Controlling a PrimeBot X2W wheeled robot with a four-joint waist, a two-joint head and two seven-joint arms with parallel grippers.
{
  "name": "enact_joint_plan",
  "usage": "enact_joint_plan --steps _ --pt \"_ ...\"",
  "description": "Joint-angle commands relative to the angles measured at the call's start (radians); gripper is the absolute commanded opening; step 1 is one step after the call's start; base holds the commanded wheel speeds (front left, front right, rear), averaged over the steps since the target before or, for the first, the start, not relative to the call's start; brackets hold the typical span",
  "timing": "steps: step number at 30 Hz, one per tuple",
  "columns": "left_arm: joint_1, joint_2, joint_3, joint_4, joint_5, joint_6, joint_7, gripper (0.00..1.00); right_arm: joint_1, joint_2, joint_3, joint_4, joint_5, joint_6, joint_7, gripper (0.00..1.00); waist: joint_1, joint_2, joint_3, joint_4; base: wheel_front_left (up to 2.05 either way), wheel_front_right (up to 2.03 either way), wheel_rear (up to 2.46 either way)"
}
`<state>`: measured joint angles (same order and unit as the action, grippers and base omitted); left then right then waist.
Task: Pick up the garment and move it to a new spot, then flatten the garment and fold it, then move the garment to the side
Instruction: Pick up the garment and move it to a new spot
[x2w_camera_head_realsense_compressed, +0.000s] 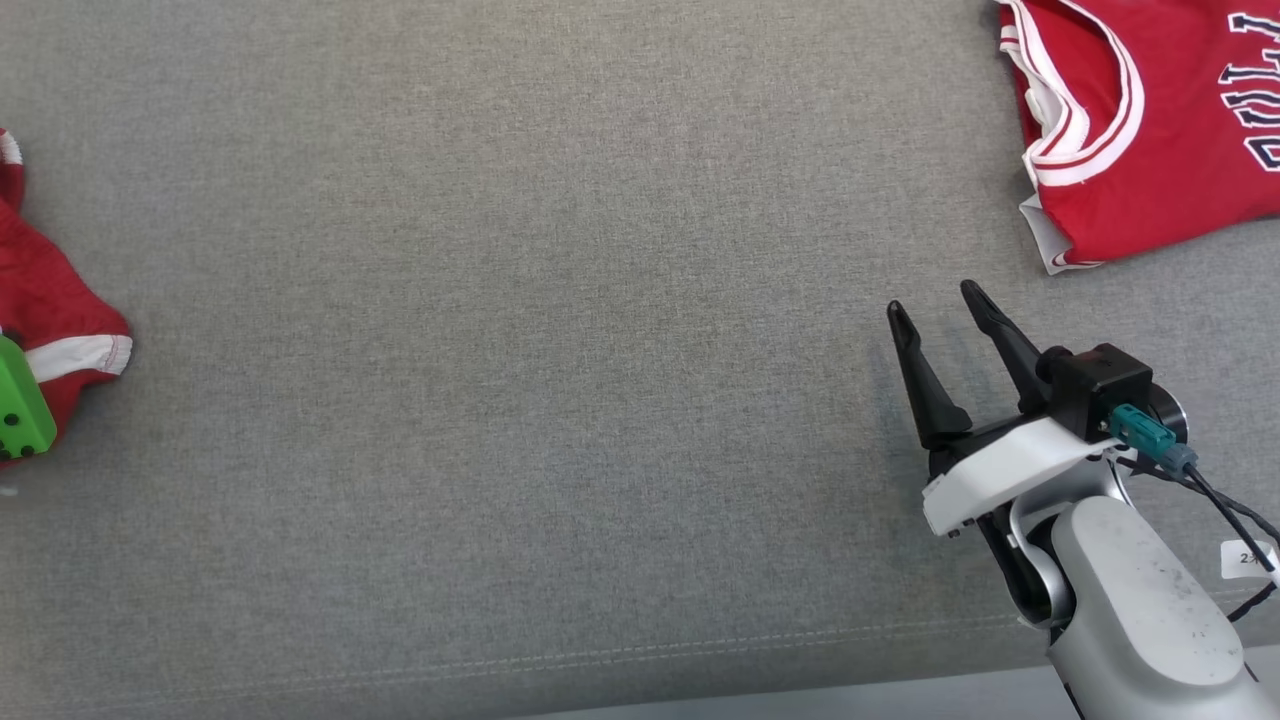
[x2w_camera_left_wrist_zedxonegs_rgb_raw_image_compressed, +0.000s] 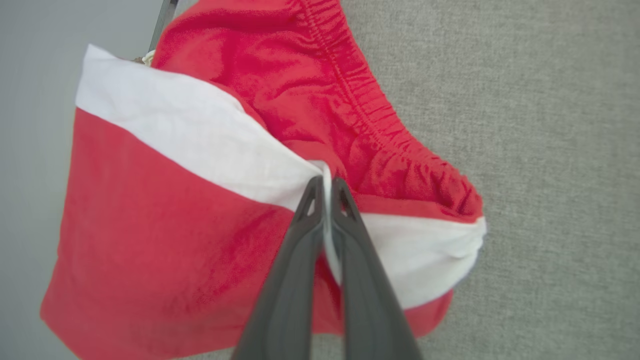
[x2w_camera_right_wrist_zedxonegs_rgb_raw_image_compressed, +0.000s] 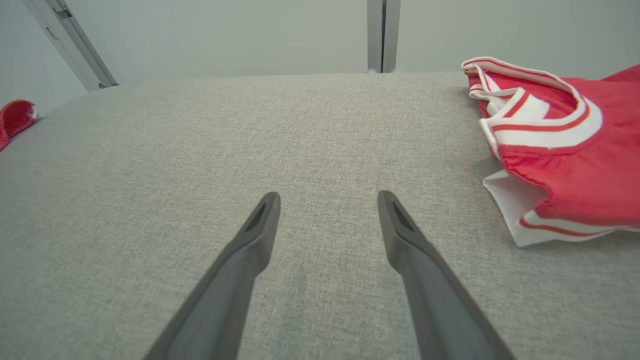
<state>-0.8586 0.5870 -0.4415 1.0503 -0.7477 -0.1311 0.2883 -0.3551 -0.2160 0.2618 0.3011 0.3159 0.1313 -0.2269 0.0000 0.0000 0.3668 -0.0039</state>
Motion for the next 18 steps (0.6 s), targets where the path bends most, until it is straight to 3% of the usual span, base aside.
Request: enact_joint_plan --steps 1,18 --pt "-0.014 0.012 -0.014 -0.011 -0.008 0.001 -0.021 0.00 0.003 0.003 0.000 0.001 -0.001 -0.001 0.000 1.00 0.0000 0.0000 -0.013 0.006 0.00 0.00 0.00" --pt "-0.075 0.063 -0.196 -0.234 -0.048 0.001 -0.152 0.00 -0.004 0.036 0.032 0.064 0.032 -0.001 -0.030 1.00 0.0000 0.0000 -0.110 -0.013 0.00 0.00 0.00"
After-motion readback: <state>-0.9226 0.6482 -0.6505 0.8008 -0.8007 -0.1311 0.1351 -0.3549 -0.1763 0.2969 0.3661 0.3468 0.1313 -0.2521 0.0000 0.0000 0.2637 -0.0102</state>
